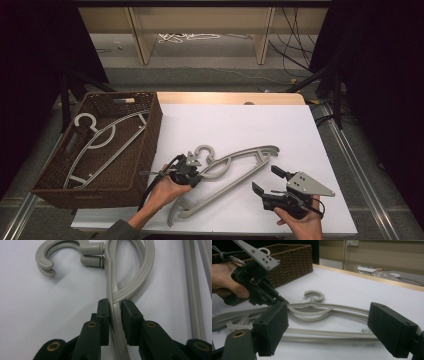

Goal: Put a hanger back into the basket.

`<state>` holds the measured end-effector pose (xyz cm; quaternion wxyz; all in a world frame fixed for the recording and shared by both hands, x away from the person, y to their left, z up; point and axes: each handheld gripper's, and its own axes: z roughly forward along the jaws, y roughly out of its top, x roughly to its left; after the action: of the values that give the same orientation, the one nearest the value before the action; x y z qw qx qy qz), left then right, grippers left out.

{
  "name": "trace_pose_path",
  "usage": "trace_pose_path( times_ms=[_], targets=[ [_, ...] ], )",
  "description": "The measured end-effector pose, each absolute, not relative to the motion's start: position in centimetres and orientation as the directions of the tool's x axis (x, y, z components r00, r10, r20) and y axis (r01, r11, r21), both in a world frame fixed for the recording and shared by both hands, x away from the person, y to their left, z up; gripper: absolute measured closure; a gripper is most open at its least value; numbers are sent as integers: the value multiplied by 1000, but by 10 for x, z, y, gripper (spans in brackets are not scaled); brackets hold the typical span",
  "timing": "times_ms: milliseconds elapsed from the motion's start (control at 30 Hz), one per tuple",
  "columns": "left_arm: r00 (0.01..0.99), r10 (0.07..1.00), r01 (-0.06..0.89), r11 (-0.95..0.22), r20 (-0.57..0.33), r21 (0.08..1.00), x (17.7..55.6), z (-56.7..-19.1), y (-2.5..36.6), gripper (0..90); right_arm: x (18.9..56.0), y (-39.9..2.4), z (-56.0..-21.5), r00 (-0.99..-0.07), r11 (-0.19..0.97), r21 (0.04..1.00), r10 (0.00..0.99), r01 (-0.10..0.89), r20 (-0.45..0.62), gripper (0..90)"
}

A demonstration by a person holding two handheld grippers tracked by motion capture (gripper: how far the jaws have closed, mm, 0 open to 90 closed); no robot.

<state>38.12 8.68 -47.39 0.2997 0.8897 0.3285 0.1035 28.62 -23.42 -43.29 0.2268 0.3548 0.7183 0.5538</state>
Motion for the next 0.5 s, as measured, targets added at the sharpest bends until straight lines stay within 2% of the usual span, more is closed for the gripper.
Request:
trace_pose_path(
  times_ms=[133,333,433,500],
  targets=[
    [748,660,555,-561,-74,614,384,-475,91,789,286,-234,-433,-647,137,956,759,260,67,180],
    [732,673,575,-523,-109,629,384,-470,96,798,286,-235,-432,-646,158,952,761,263,52,181],
    [707,688,603,-463,-166,650,385,-470,98,805,286,-235,-432,-645,162,950,763,267,51,181],
    [719,679,591,-486,-147,644,385,-468,101,808,286,-234,-433,-648,140,957,759,256,62,181]
  ],
)
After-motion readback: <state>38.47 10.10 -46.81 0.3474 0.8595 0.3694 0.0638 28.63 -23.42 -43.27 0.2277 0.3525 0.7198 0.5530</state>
